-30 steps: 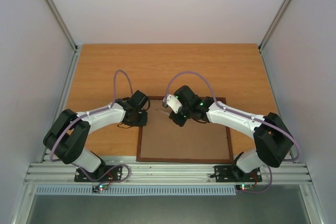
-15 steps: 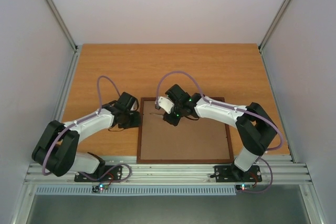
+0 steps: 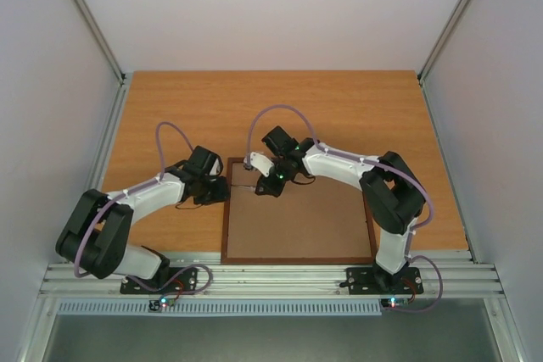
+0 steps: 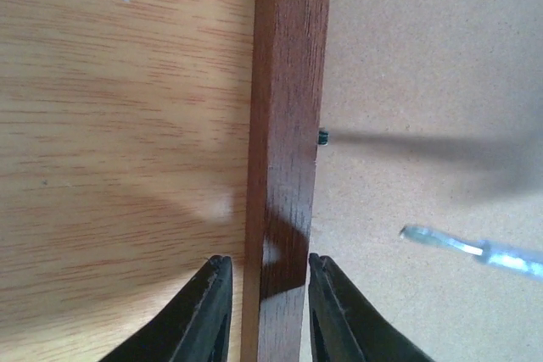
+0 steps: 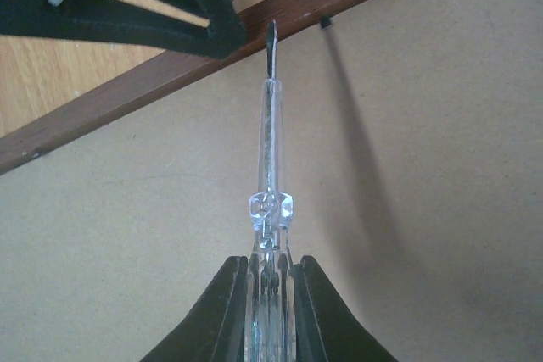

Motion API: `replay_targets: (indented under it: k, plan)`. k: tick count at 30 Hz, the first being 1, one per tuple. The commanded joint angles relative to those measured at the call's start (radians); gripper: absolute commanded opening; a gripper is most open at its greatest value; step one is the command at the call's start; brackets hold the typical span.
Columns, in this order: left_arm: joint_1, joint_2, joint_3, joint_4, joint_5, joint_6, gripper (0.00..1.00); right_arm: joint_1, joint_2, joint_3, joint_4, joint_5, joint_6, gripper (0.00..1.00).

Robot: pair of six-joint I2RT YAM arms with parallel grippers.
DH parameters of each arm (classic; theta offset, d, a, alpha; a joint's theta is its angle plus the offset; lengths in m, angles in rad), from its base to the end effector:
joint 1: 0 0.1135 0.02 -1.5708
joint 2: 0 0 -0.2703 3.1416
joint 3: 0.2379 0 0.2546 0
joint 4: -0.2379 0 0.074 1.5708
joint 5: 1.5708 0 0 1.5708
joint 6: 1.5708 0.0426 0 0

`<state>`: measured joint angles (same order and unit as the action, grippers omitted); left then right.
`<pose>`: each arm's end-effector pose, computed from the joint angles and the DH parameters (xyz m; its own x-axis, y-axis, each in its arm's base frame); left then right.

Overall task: Take the photo out of the frame
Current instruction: Release the photo frame item from the photo frame.

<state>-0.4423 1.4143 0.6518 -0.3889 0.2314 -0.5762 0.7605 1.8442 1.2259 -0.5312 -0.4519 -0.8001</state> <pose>0.2175 -0.1138 0.1475 -0.9651 -0.1297 -0.2273 -0.0296 0.9171 -0.3975 0.2591 0.2722 0.1767 0.0771 -0.8175 -0.5708 -0.9964 -0.0830 -0.0158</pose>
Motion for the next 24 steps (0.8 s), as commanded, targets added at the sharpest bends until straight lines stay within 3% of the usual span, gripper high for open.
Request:
replay_targets:
  k: [1,24]
  plan:
    - [0.008,0.021,-0.006,0.051,0.021,0.011,0.26,-0.037,0.051,0.075,-0.080,-0.101,0.010,0.01]
    - [0.008,0.069,0.000,0.047,0.031,0.029,0.17,-0.094,0.205,0.185,-0.164,-0.200,0.042,0.01]
